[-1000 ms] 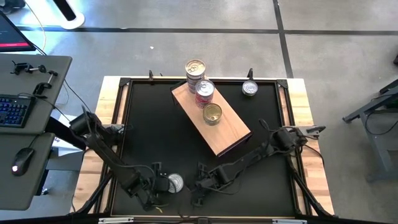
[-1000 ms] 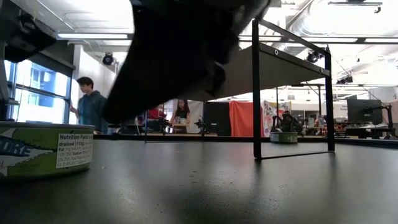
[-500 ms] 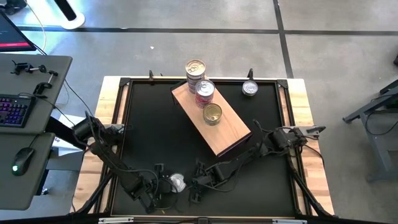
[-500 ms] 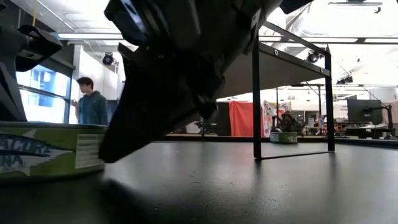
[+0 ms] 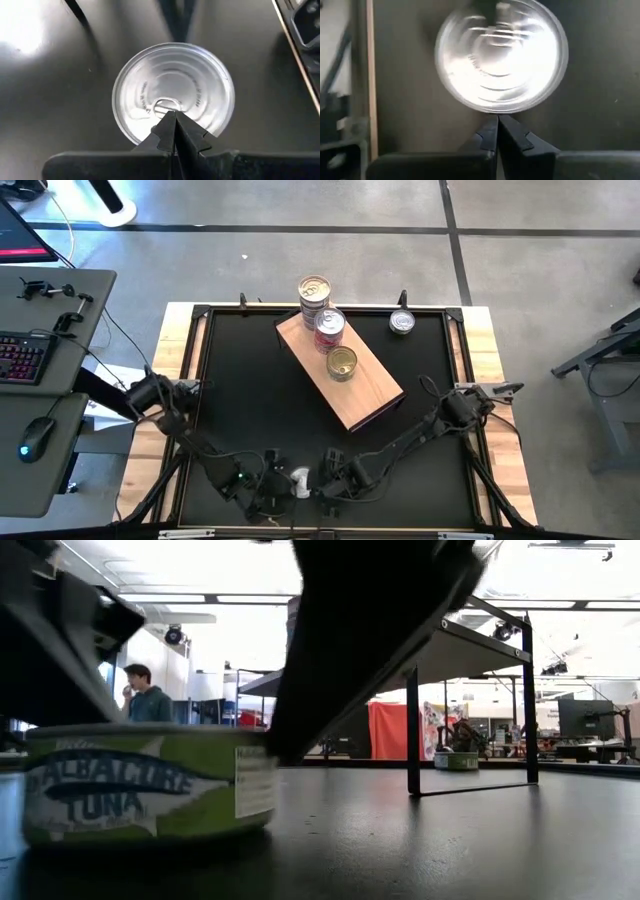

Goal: Stack canned seafood by type on shelf
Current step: Put the green tuna can on the shelf

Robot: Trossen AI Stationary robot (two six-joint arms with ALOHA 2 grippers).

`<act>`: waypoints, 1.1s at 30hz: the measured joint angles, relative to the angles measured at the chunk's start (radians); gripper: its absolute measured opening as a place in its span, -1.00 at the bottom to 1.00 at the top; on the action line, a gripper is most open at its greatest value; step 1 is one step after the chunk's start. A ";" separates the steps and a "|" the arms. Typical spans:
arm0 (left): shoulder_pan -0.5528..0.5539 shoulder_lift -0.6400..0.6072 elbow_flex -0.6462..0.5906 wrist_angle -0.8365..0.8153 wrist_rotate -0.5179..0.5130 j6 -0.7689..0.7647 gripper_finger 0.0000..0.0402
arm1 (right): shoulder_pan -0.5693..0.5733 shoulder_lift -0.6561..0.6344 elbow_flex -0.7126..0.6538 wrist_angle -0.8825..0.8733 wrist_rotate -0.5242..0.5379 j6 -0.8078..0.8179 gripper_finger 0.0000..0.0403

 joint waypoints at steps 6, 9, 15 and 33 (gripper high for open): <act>0.043 0.003 -0.001 0.019 -0.011 0.044 -1.00 | 0.026 -0.002 0.067 -0.035 0.011 -0.002 -1.00; 0.059 0.003 -0.001 0.025 -0.010 0.067 -1.00 | 0.028 -0.008 0.096 -0.032 0.032 -0.004 -1.00; 0.076 -0.008 -0.003 0.049 -0.002 0.116 -1.00 | 0.029 -0.007 0.158 -0.118 0.056 -0.023 -1.00; 0.075 -0.121 -0.048 0.008 0.031 0.178 -1.00 | 0.015 -0.003 -0.066 -0.053 -0.015 0.033 -1.00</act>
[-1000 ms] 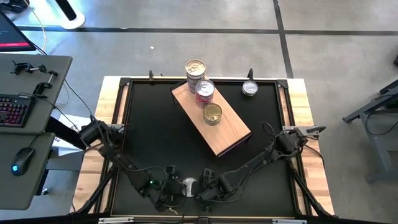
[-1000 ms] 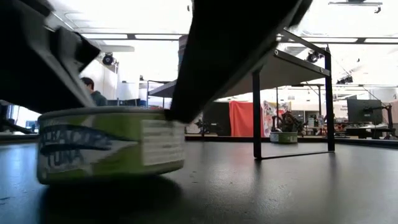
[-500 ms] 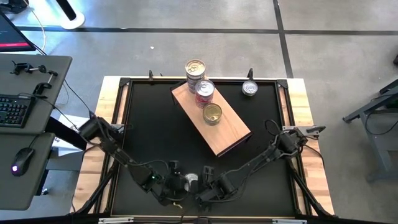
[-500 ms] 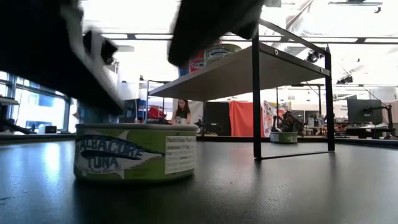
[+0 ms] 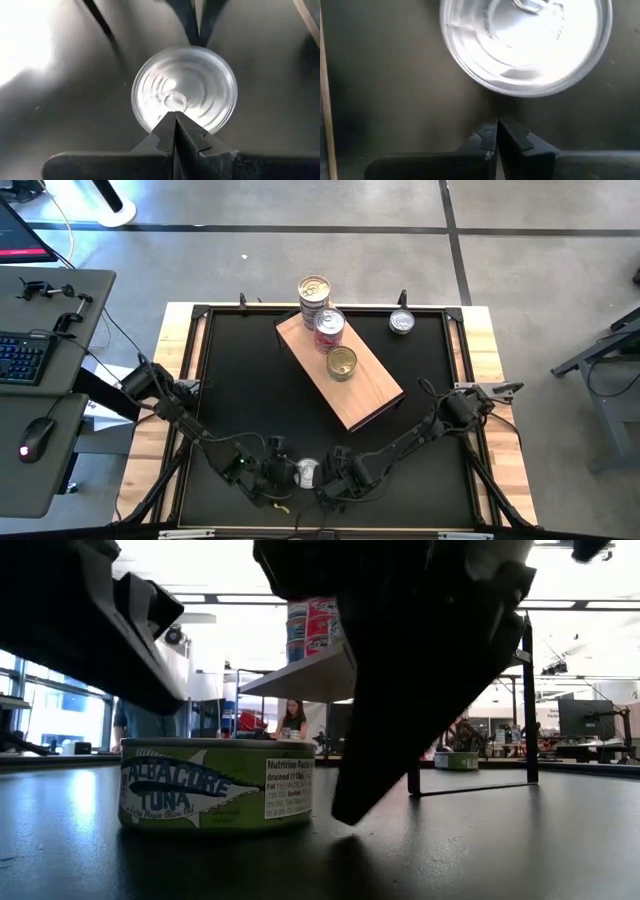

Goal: Stack canned seafood by type on shelf
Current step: Put the green tuna can on the shelf

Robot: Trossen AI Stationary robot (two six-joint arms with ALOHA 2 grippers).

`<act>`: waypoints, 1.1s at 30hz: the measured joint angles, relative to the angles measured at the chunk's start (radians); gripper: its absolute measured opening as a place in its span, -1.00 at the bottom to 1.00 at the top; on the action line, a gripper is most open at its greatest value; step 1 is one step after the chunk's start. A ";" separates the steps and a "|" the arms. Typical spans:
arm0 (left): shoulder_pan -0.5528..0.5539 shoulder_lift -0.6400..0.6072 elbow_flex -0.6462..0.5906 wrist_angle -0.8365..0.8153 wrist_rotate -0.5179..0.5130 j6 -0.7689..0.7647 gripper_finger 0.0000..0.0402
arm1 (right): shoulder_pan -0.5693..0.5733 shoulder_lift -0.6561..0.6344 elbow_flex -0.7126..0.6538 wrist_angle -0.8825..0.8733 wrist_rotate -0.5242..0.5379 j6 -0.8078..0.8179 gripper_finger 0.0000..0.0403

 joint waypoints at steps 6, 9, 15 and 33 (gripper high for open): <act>-0.003 -0.002 -0.045 0.053 -0.003 -0.034 -1.00 | -0.002 0.000 -0.004 0.046 -0.002 -0.008 -1.00; -0.003 -0.002 -0.067 0.053 -0.004 -0.042 -1.00 | -0.009 0.000 -0.004 0.051 0.000 -0.009 -1.00; -0.006 -0.005 -0.081 0.066 -0.002 -0.075 -1.00 | -0.019 0.000 -0.004 0.051 0.005 -0.012 -1.00; -0.008 -0.005 -0.081 -0.008 0.014 -0.079 -1.00 | -0.028 0.000 0.150 -0.009 0.008 -0.124 -1.00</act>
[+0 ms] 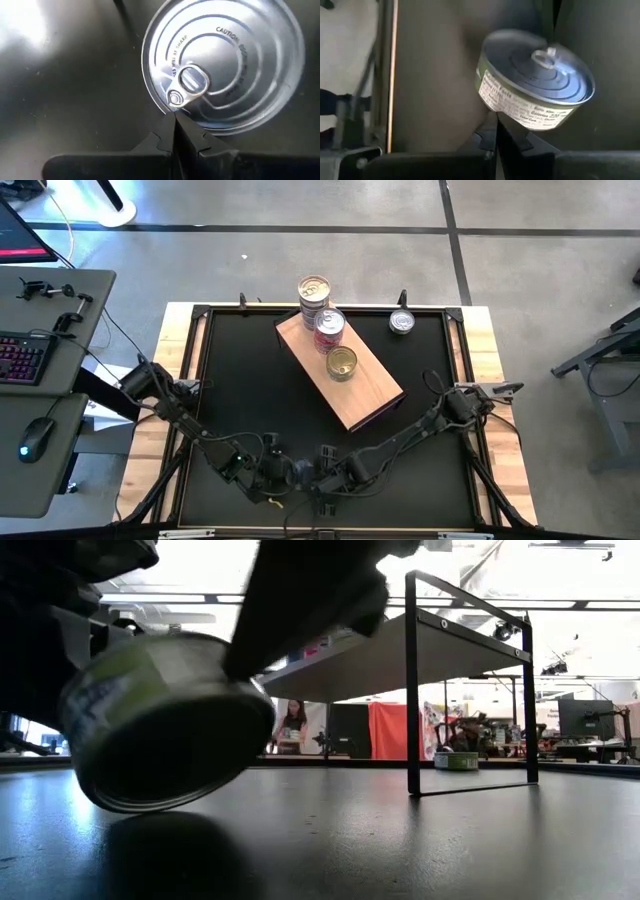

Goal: Stack canned seafood by type on shelf
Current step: Put the green tuna can on the shelf

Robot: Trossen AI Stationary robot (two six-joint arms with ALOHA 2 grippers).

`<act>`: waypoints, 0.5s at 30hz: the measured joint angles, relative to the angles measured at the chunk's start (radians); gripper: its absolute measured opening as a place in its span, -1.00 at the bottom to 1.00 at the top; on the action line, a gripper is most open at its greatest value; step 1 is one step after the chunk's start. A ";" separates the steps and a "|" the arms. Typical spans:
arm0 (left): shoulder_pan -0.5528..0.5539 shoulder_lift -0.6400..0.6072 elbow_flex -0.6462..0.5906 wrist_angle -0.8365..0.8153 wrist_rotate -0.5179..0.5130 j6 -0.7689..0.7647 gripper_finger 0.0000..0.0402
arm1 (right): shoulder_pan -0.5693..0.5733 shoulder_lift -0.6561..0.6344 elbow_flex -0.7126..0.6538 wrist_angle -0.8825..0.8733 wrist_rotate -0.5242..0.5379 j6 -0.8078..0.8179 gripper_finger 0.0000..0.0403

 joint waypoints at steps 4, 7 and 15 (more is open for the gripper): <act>0.000 0.002 -0.001 -0.003 0.010 0.000 -1.00 | -0.002 0.000 0.036 -0.004 0.020 -0.019 -1.00; 0.000 0.002 -0.001 -0.001 0.008 -0.001 -1.00 | -0.004 0.000 0.048 -0.002 0.052 -0.019 -1.00; 0.000 0.002 -0.001 0.001 0.001 -0.063 -1.00 | -0.020 0.000 0.053 0.013 0.060 -0.038 -1.00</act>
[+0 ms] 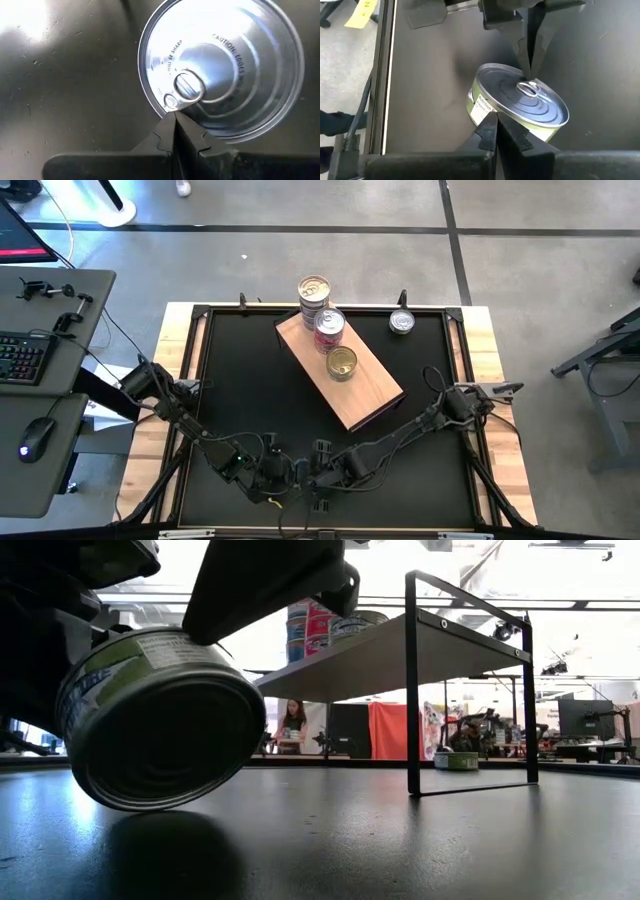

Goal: Stack canned seafood by type on shelf
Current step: Put the green tuna can on the shelf

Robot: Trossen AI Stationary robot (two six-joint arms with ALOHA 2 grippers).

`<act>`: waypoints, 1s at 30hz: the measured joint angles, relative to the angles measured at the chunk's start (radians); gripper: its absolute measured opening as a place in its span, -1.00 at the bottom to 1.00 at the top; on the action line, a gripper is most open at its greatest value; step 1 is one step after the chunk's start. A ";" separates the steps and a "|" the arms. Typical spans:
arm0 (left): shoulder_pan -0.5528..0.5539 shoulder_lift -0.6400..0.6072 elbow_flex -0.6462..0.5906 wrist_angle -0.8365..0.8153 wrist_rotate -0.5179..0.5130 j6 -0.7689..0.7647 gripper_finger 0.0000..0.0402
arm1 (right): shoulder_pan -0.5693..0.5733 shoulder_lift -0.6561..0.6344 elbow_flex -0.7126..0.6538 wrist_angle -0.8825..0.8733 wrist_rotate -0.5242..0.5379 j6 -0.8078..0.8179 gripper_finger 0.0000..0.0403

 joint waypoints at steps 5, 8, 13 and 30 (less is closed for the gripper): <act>0.002 0.007 0.000 0.006 -0.006 -0.006 -1.00 | -0.001 0.000 0.000 0.000 -0.001 -0.029 -1.00; 0.000 0.030 0.002 0.022 -0.014 -0.036 -1.00 | -0.007 0.000 0.000 0.003 -0.001 -0.033 -1.00; -0.011 0.074 0.001 0.093 -0.003 -0.085 -1.00 | -0.022 -0.002 0.000 0.030 0.002 -0.033 -1.00; -0.023 0.088 0.001 0.108 0.000 -0.131 -1.00 | -0.040 -0.021 0.153 -0.081 0.030 -0.158 -1.00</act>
